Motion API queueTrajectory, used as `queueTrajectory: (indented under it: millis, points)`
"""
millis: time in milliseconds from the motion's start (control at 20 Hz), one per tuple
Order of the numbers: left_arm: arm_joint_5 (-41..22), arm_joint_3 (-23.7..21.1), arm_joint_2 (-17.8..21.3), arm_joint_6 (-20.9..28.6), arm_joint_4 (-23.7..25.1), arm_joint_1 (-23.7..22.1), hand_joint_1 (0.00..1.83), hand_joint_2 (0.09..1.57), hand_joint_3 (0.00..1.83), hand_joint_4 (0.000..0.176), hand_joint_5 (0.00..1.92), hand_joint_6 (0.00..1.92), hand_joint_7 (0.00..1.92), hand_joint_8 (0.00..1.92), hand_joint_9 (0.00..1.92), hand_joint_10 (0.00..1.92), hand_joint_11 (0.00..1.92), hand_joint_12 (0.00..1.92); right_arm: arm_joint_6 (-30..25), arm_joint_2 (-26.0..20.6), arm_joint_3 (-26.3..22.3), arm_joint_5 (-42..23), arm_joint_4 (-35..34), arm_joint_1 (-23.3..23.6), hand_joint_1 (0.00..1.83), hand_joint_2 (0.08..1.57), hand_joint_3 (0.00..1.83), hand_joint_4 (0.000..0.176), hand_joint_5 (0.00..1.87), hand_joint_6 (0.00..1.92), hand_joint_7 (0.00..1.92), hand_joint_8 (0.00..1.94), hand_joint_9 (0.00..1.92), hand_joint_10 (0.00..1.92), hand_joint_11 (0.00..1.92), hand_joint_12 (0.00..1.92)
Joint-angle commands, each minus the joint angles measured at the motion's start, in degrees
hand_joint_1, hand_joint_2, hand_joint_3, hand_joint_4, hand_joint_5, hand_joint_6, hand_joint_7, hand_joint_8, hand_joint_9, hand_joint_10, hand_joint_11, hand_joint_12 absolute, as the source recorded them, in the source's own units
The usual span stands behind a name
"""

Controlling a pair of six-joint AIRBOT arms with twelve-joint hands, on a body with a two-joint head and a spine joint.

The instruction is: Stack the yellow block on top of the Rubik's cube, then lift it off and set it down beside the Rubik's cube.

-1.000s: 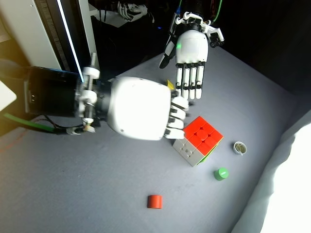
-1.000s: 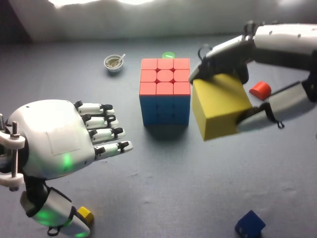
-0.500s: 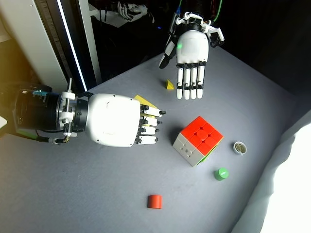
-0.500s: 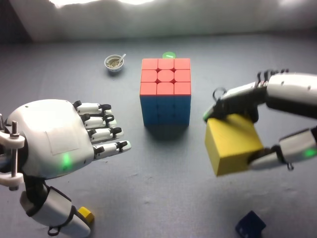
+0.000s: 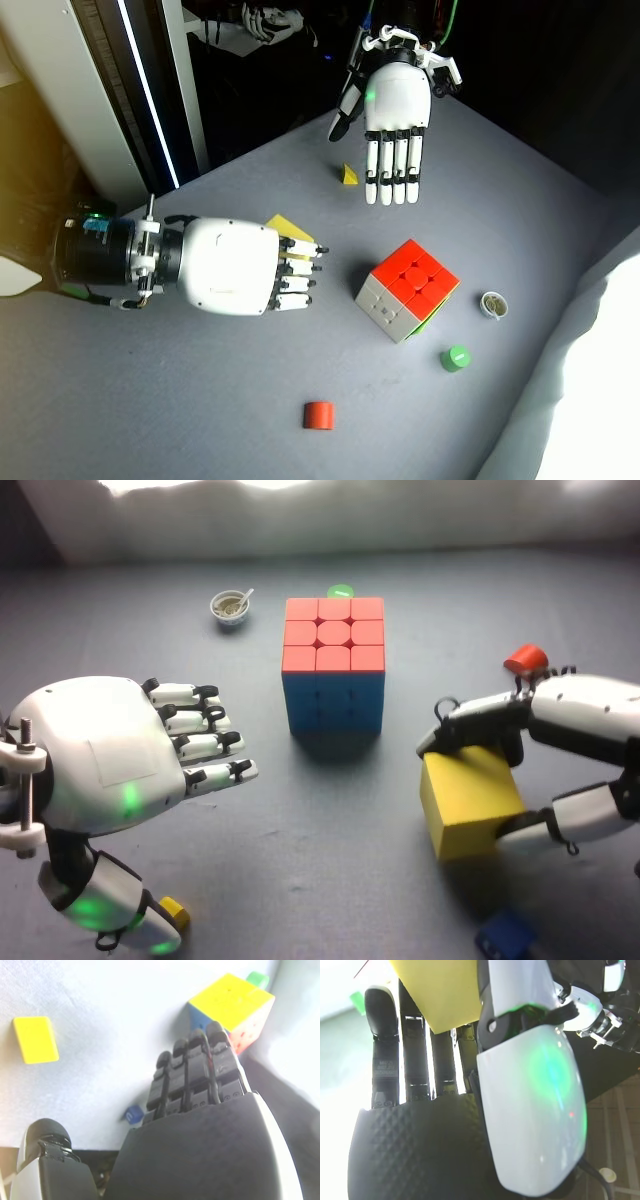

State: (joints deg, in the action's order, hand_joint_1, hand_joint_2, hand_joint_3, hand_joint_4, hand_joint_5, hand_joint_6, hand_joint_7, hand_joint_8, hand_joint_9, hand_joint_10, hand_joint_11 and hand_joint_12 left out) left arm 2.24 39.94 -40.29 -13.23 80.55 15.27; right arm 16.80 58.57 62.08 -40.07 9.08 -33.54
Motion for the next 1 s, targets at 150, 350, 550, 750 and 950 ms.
queueTrajectory:
  millis: [150, 350, 550, 750, 950]
  points:
    - [-0.33, 0.05, 0.8, -0.15, 0.32, -0.61, 0.1, 0.91, 0.0, 0.0, 0.07, 0.0, 0.12, 0.0, 0.14, 0.0, 0.0, 0.34, 3.74, 0.9, 1.43, -6.59, -5.09, -0.65, 1.36, 1.18, 0.0, 0.0, 0.75, 1.29, 0.94, 1.11, 0.75, 1.41, 0.41, 1.69]
    - [-0.18, 0.11, 0.8, -0.15, 0.11, -0.63, 0.09, 0.91, 0.0, 0.0, 0.09, 0.0, 0.14, 0.0, 0.16, 0.0, 0.0, 0.4, 5.89, 1.62, 1.78, -6.5, -5.21, -0.89, 1.35, 1.18, 0.0, 0.0, 0.74, 1.31, 0.93, 1.12, 0.74, 1.41, 0.42, 1.7]
    - [-0.17, 0.1, 0.8, -0.14, -0.16, -0.64, 0.08, 0.9, 0.0, 0.0, 0.1, 0.0, 0.15, 0.0, 0.15, 0.0, 0.0, 0.39, 9.19, 2.39, 1.9, -6.55, -5.58, -1.7, 1.36, 1.17, 0.0, 0.0, 0.79, 1.22, 0.98, 1.09, 0.75, 1.37, 0.44, 1.71]
    - [-0.17, 0.08, 0.8, -0.14, -0.25, -0.65, 0.06, 0.91, 0.0, 0.0, 0.06, 0.0, 0.13, 0.0, 0.13, 0.0, 0.0, 0.32, 9.85, 2.9, 1.9, -6.37, -6.15, -3.15, 1.36, 1.17, 0.0, 0.0, 0.78, 1.24, 0.95, 1.11, 0.74, 1.4, 0.42, 1.74]
    - [0.02, 0.06, 0.8, -0.14, -0.29, -0.66, 0.1, 0.92, 0.0, 0.0, 0.06, 0.0, 0.11, 0.0, 0.11, 0.0, 0.0, 0.27, 10.28, 3.04, 2.05, -5.91, -7.12, -3.36, 1.36, 1.17, 0.0, 0.0, 0.78, 1.26, 0.95, 1.09, 0.75, 1.38, 0.42, 1.72]
